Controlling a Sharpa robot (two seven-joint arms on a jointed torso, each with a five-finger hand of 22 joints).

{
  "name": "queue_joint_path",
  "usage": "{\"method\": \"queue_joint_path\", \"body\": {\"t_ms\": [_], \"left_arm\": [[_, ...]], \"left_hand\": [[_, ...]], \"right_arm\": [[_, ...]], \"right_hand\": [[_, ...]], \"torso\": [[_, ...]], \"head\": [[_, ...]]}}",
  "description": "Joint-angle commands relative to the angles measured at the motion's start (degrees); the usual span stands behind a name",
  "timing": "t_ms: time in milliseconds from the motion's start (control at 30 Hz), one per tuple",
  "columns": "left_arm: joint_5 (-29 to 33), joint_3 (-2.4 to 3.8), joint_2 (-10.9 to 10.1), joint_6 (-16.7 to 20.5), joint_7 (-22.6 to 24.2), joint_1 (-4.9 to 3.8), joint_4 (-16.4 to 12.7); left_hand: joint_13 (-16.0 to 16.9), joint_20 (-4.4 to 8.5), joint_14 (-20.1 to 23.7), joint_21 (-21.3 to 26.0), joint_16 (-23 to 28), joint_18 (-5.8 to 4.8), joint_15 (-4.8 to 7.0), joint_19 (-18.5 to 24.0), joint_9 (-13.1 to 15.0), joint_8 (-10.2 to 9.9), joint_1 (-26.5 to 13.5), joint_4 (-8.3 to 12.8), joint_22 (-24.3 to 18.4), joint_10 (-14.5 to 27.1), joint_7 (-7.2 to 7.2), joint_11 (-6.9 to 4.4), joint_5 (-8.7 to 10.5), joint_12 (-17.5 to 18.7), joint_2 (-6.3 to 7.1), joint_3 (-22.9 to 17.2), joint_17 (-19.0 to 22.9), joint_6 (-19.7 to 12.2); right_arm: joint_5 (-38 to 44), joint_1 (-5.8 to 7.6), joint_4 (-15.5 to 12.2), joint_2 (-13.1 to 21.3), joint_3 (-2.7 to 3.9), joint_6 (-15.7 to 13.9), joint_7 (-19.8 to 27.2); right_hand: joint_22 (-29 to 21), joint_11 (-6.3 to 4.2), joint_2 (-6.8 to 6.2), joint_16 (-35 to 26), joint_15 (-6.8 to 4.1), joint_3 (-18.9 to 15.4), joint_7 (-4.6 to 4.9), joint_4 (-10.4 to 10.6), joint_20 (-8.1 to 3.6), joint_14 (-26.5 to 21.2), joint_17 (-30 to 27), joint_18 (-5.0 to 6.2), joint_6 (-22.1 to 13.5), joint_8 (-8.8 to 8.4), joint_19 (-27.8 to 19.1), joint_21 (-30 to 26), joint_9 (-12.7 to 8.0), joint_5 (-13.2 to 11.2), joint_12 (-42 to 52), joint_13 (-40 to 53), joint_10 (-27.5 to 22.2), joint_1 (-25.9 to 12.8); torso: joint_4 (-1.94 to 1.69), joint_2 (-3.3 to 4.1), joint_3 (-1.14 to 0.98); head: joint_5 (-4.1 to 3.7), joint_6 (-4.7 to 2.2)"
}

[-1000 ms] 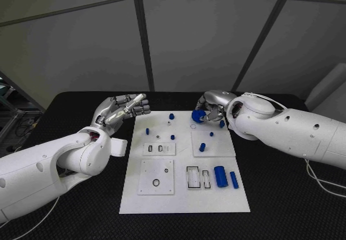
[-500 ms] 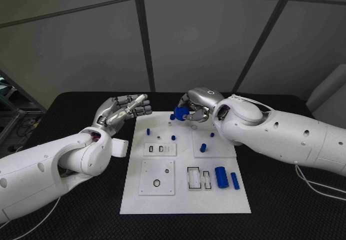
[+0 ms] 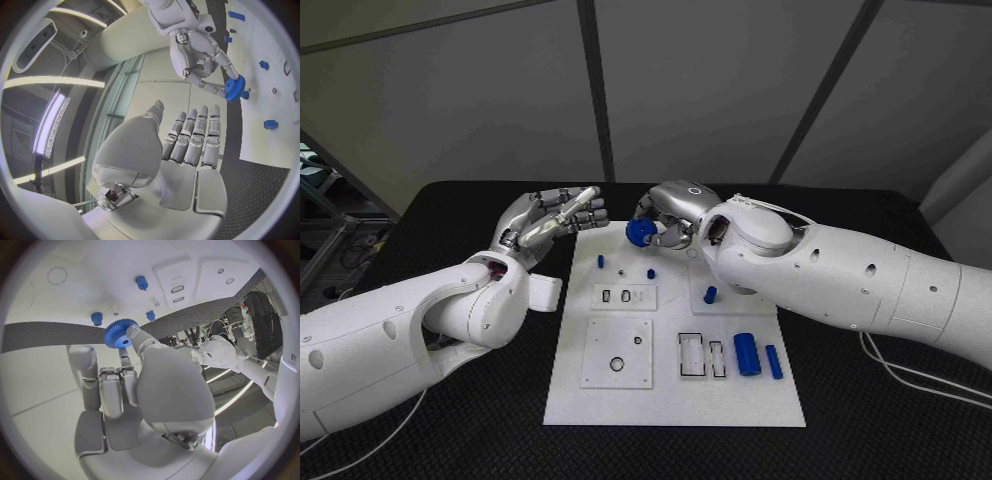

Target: Assemble the parts on the task board

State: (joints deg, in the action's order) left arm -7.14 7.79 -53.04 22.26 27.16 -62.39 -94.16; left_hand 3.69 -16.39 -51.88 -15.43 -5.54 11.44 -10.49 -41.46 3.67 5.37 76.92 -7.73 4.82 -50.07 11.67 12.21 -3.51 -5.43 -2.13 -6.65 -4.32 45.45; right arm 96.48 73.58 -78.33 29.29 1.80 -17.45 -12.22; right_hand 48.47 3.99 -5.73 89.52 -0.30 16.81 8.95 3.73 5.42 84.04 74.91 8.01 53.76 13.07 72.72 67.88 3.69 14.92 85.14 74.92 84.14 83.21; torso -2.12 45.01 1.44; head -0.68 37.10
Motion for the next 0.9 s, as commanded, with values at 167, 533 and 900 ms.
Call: {"method": "queue_joint_path", "body": {"t_ms": [167,533,900], "left_arm": [[-0.41,0.04,0.05,0.17,0.69,-0.07,-0.02],[-0.41,0.05,0.05,0.55,0.66,-0.08,0.04],[-0.41,0.06,0.08,0.48,0.61,-0.09,-0.05]], "left_hand": [[-0.04,-0.11,0.18,1.04,0.78,-1.36,-0.06,1.00,0.00,-0.42,-0.05,0.52,-0.49,-0.40,3.28,0.30,-0.07,0.28,-0.43,-0.19,0.13,0.64],[-0.04,-0.13,0.28,1.28,0.94,-1.41,-0.11,1.35,0.01,-0.49,-0.07,0.61,-0.62,-0.44,3.30,0.32,-0.06,0.33,-0.43,-0.21,0.15,0.75],[-0.04,-0.13,0.34,1.35,1.00,-1.42,-0.14,1.47,0.00,-0.53,-0.07,0.64,-0.66,-0.44,3.31,0.33,-0.06,0.34,-0.43,-0.22,0.17,0.60]], "right_arm": [[0.69,-0.23,1.80,-1.43,-0.03,2.68,-0.64],[0.69,-0.43,3.69,-2.84,-0.17,5.73,-0.89],[0.91,-0.45,5.44,-3.50,-0.31,7.00,-1.20]], "right_hand": [[0.21,-0.31,0.21,0.17,-0.40,0.45,-0.20,-0.07,-0.25,5.77,14.24,-0.77,0.46,0.16,0.32,0.45,0.11,0.25,-0.01,8.12,1.46,-0.72],[0.86,-0.29,0.08,0.15,-0.38,0.61,-0.17,-0.11,-0.24,5.75,14.19,-0.88,0.43,-0.03,0.59,0.82,0.09,0.22,-0.06,8.06,1.41,-1.00],[0.95,-0.27,0.08,0.16,-0.37,0.83,-0.15,-0.19,-0.22,5.76,14.22,-0.89,0.36,-0.20,0.63,0.89,0.08,0.27,-0.12,7.99,1.34,-1.12]], "torso": [[0.08,-0.03,0.00],[0.12,-0.05,-0.01],[0.15,-0.04,-0.02]], "head": [[0.18,0.17],[0.18,0.35],[0.02,0.71]]}}
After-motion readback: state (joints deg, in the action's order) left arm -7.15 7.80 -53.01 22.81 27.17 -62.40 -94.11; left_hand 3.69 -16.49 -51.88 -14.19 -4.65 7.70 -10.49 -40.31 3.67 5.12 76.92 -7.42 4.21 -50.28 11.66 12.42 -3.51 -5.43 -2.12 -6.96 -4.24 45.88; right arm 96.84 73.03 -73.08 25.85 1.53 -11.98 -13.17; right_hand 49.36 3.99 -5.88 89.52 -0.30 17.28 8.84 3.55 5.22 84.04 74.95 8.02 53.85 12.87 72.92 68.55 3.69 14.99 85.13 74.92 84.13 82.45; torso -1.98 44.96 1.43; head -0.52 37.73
